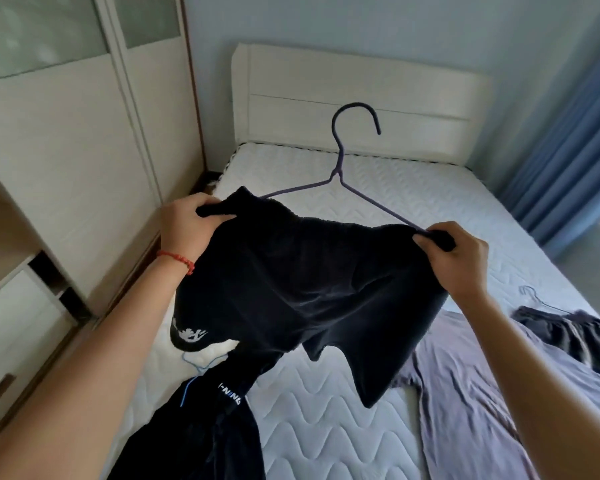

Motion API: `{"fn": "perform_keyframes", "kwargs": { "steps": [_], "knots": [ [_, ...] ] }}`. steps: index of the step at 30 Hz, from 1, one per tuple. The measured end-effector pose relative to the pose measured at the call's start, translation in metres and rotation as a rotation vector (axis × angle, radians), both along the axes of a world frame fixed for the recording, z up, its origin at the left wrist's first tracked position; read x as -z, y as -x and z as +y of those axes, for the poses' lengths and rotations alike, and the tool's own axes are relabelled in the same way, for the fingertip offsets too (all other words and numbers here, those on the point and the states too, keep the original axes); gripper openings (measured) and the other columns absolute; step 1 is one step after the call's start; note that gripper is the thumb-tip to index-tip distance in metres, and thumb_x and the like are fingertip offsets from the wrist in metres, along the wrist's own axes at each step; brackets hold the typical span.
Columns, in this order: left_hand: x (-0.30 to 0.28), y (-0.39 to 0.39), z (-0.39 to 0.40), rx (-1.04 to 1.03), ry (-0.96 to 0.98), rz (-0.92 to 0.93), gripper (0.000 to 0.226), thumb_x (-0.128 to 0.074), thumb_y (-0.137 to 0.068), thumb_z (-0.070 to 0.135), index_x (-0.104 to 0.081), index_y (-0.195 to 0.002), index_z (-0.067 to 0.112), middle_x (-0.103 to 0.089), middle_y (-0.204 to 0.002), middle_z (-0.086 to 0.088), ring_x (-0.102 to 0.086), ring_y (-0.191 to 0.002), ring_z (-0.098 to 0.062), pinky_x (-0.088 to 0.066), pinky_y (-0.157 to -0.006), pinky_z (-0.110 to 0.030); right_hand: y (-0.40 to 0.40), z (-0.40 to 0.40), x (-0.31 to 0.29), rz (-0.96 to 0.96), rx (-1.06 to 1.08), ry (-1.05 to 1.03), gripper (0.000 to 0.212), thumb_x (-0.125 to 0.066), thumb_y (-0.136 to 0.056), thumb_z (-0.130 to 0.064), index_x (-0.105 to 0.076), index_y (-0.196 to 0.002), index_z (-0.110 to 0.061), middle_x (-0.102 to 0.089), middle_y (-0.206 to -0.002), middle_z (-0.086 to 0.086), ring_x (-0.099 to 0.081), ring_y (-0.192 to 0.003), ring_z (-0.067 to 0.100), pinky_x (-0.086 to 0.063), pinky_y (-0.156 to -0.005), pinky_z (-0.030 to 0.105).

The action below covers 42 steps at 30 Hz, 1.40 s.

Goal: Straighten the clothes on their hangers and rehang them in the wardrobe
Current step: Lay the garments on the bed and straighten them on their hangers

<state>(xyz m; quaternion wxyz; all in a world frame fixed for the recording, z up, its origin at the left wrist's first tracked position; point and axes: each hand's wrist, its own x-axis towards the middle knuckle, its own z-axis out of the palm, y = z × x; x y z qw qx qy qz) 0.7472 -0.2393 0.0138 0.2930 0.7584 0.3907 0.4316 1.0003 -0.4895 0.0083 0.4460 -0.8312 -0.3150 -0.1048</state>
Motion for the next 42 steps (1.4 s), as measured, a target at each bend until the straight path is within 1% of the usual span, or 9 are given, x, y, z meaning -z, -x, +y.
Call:
{"fn": "perform_keyframes", "kwargs": {
  "steps": [2, 4, 9, 16, 21, 30, 35, 38, 42],
  "knots": [
    [0.004, -0.026, -0.013, 0.026, 0.015, 0.014, 0.029, -0.077, -0.07, 0.015, -0.071, -0.096, 0.005, -0.064, -0.089, 0.002, -0.055, -0.087, -0.007, -0.032, -0.07, 0.009, -0.023, -0.019, 0.006, 0.056, 0.047, -0.014, 0.019, -0.075, -0.076, -0.029, -0.068, -0.086, -0.015, -0.062, -0.076, -0.006, -0.058, -0.08, 0.011, -0.039, -0.067, 0.001],
    [0.012, -0.053, -0.024, 0.042, 0.025, 0.044, 0.028, -0.077, -0.07, 0.015, -0.072, -0.095, 0.005, -0.063, -0.087, 0.003, -0.055, -0.086, -0.007, -0.031, -0.068, 0.01, -0.048, -0.033, 0.014, 0.112, 0.081, -0.012, 0.021, -0.075, -0.075, -0.031, -0.067, -0.086, -0.015, -0.062, -0.077, -0.005, -0.058, -0.08, 0.012, -0.04, -0.07, 0.01],
    [0.053, -0.129, -0.043, 0.069, 0.091, 0.162, 0.023, -0.077, -0.07, 0.018, -0.072, -0.088, 0.005, -0.071, -0.089, -0.009, -0.059, -0.081, -0.013, -0.039, -0.077, -0.018, -0.123, -0.056, 0.052, 0.239, 0.061, 0.102, 0.026, -0.075, -0.075, -0.034, -0.066, -0.089, -0.013, -0.062, -0.081, -0.001, -0.057, -0.08, 0.016, -0.041, -0.074, 0.025],
    [0.17, -0.199, -0.056, 0.087, 0.312, 0.365, 0.018, -0.072, -0.076, 0.018, -0.073, -0.089, 0.005, -0.072, -0.09, -0.011, -0.062, -0.084, -0.019, -0.042, -0.079, -0.023, -0.206, -0.062, 0.156, 0.422, -0.021, 0.363, 0.027, -0.072, -0.079, -0.032, -0.064, -0.096, -0.013, -0.063, -0.087, 0.003, -0.054, -0.083, 0.018, -0.038, -0.074, 0.026],
    [0.244, -0.218, -0.044, 0.067, 0.417, 0.492, 0.017, -0.066, -0.08, 0.012, -0.071, -0.095, 0.005, -0.071, -0.097, -0.013, -0.063, -0.096, -0.027, -0.044, -0.086, -0.027, -0.228, -0.05, 0.234, 0.479, -0.095, 0.426, 0.022, -0.067, -0.083, -0.018, -0.062, -0.103, -0.008, -0.062, -0.092, 0.002, -0.056, -0.091, 0.019, -0.035, -0.077, 0.021],
    [0.357, -0.28, 0.004, 0.068, 0.36, 0.593, 0.025, -0.056, -0.086, 0.008, -0.065, -0.109, 0.004, -0.066, -0.114, -0.015, -0.058, -0.11, -0.03, -0.04, -0.095, -0.028, -0.272, -0.011, 0.358, 0.506, -0.098, 0.498, 0.029, -0.059, -0.086, -0.006, -0.058, -0.115, -0.007, -0.065, -0.11, 0.014, -0.058, -0.105, 0.03, -0.04, -0.083, 0.026],
    [0.41, -0.314, 0.036, 0.031, 0.301, 0.601, 0.026, -0.054, -0.087, 0.006, -0.064, -0.111, 0.004, -0.065, -0.116, -0.017, -0.057, -0.111, -0.032, -0.04, -0.097, -0.031, -0.299, 0.026, 0.412, 0.465, -0.024, 0.5, 0.035, -0.058, -0.089, -0.015, -0.053, -0.123, -0.011, -0.059, -0.121, 0.016, -0.053, -0.114, 0.033, -0.039, -0.094, 0.034],
    [0.437, -0.321, 0.045, 0.025, 0.209, 0.651, 0.028, -0.053, -0.087, 0.008, -0.061, -0.115, 0.006, -0.06, -0.121, -0.017, -0.052, -0.116, -0.033, -0.037, -0.1, -0.035, -0.3, 0.041, 0.437, 0.394, 0.044, 0.589, 0.048, -0.053, -0.092, -0.027, -0.041, -0.136, -0.013, -0.046, -0.136, 0.016, -0.038, -0.129, 0.033, -0.025, -0.107, 0.042],
    [0.463, -0.294, 0.022, 0.078, 0.229, 0.66, 0.029, -0.055, -0.086, 0.009, -0.062, -0.114, 0.004, -0.059, -0.12, -0.018, -0.052, -0.114, -0.032, -0.036, -0.099, -0.032, -0.257, 0.033, 0.456, 0.393, 0.013, 0.606, 0.05, -0.053, -0.092, -0.029, -0.041, -0.136, -0.01, -0.045, -0.137, 0.017, -0.038, -0.129, 0.034, -0.024, -0.108, 0.042]
  ]
}}
